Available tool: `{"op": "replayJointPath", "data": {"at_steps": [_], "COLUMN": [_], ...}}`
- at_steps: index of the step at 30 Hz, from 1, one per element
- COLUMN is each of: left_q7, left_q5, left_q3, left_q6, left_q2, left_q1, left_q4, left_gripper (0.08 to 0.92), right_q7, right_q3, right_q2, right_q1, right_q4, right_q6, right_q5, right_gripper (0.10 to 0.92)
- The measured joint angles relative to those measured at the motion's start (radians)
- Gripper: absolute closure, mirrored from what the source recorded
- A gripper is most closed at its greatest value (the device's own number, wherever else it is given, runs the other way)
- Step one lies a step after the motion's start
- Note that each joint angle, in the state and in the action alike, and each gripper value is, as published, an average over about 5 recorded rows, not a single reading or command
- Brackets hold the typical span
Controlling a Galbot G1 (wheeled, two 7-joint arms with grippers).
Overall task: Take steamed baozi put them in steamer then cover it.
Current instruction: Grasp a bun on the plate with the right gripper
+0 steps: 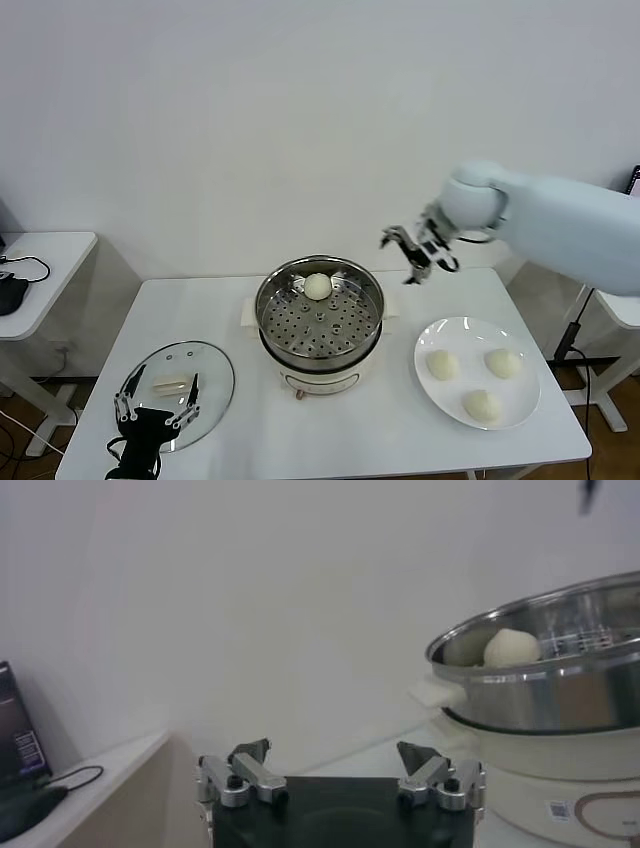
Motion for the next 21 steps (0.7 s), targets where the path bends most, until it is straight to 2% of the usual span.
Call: {"op": "replayJointPath", "data": {"at_steps": [10,21], "left_q7": [0.002,0.003], "left_q5": [-0.004,-0.002], "left_q3": [0.003,-0.010], "left_q6": [0.004,0.006], "left_q2": [0.013,0.008], "left_q1": [-0.017,-0.012], "left_q4": [0.027,0.037], "left_gripper": [0.177,0.177], "right_q7": [-0.007,0.012], "right_q3": [0.048,0.237], "right_q2": [-0.153,-0.158], "right_q1": [-0.142,-0.442], "right_q4": [0.075,0.017], "right_q6": [-0.057,-0.060], "right_q5": [-0.050,-0.140], "right_gripper": [0.202,0.203]}}
